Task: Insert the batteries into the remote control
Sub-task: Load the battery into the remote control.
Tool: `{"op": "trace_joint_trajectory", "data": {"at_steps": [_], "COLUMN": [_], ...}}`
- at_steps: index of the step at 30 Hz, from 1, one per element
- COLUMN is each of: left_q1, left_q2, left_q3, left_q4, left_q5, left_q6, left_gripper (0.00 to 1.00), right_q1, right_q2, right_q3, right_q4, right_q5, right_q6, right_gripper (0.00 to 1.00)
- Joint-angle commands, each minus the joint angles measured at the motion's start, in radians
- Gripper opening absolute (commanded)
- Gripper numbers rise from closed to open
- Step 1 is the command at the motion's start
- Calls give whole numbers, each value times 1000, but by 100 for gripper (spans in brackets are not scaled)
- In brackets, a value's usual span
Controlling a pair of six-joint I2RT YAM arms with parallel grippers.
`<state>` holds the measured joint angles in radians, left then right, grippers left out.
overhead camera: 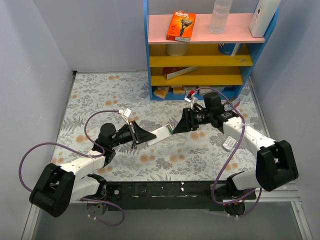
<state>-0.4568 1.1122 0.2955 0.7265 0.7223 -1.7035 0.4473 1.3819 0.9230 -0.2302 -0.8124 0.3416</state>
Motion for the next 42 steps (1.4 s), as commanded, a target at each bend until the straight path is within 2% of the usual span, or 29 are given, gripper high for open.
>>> {"op": "trace_joint_trajectory", "data": {"at_steps": [1,8,14,20,23,29,42], "left_q1": [6,6,6,6,6,6,-13], "left_q2": [-29,-29,-34,-22,-14,5,44], "left_q3": [8,22,31,36,39,45,87], "left_q4": [71,88,122,180,208,247,297], "left_q5": [40,49,54,74,86,112,163], "left_q6": [-18,-34,-57,-96,-107,-127,-153], "left_gripper": [0,0,0,0,0,0,0], "right_q1": [-15,-15,-15,-15,-13,-13,16], "right_q2": [-37,-40,-41,-47,-46,-38,15], "right_q3": [-35,-67,-105,-145,-154,-164,-118], "right_q4": [219,293,347,431,471,552,669], "right_q5": [-165,-229,-243,-260,-263,-268,-185], "right_q6": [92,122,157,211,232,303,376], "right_gripper": [63,62,55,43,31,18,18]}}
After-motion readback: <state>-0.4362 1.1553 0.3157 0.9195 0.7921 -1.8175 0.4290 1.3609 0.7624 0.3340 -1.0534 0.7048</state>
